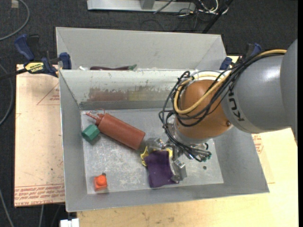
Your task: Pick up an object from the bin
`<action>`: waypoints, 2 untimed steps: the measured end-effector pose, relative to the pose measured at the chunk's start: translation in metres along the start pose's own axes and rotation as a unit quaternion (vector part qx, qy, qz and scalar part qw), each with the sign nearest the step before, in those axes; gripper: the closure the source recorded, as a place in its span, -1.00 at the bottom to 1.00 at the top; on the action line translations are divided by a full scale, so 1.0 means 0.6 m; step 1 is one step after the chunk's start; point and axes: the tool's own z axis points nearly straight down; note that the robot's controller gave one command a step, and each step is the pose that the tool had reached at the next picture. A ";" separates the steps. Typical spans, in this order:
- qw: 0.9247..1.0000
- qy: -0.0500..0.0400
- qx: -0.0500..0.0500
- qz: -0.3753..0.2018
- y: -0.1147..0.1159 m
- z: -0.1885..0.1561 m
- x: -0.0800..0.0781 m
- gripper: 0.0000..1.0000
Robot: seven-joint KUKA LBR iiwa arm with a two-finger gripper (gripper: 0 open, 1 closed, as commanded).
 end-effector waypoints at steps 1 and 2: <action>1.000 -0.002 0.001 -0.029 -0.041 0.036 0.013 1.00; 1.000 -0.002 0.001 -0.029 -0.041 0.036 0.013 1.00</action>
Offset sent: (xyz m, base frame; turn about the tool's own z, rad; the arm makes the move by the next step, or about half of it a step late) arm 0.0000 0.0000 0.0000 0.0000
